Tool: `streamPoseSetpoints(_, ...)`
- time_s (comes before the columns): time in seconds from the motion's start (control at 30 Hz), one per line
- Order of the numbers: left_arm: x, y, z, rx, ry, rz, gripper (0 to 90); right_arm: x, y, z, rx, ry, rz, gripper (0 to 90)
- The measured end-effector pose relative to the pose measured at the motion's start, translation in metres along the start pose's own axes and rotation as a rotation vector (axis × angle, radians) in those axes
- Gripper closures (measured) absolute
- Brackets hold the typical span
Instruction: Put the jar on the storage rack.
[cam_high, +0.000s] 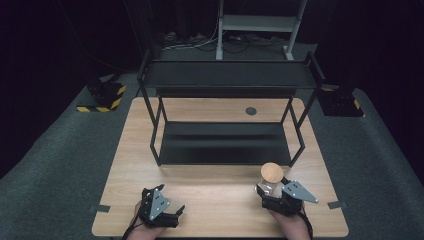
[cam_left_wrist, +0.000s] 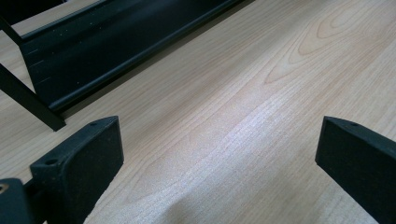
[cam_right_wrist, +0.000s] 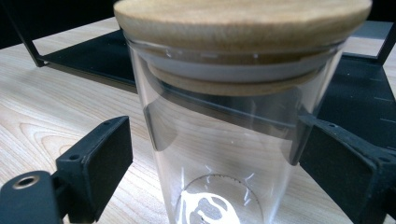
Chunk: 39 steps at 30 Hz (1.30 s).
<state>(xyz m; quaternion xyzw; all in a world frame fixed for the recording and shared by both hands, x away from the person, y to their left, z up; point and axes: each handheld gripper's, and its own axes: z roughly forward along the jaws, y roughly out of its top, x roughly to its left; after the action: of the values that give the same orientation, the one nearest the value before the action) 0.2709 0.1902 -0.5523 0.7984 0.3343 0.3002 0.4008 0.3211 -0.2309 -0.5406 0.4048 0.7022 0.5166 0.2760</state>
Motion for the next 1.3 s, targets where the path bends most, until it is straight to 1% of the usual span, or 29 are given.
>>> streamPoseSetpoints(0.33,0.0001,0.0,-0.0001,-0.001,0.0,0.0,1.3,-0.0029,-0.0039,0.0017,-0.007,0.006,0.024,16.0)
streamPoseSetpoints(0.63,0.0002,0.0,-0.0001,-0.002,0.0,0.0,1.3,-0.0039,-0.0053,0.0018,-0.025,0.015,0.027,22.3)
streamPoseSetpoints(0.8,-0.0001,-0.0001,-0.0002,-0.003,0.0,0.0,1.4,-0.0045,-0.0059,0.0017,-0.032,0.016,0.029,23.6)
streamPoseSetpoints(1.3,-0.0002,-0.0001,-0.0003,-0.004,-0.001,0.002,1.3,-0.0036,-0.0051,0.001,-0.037,0.007,0.001,24.7)
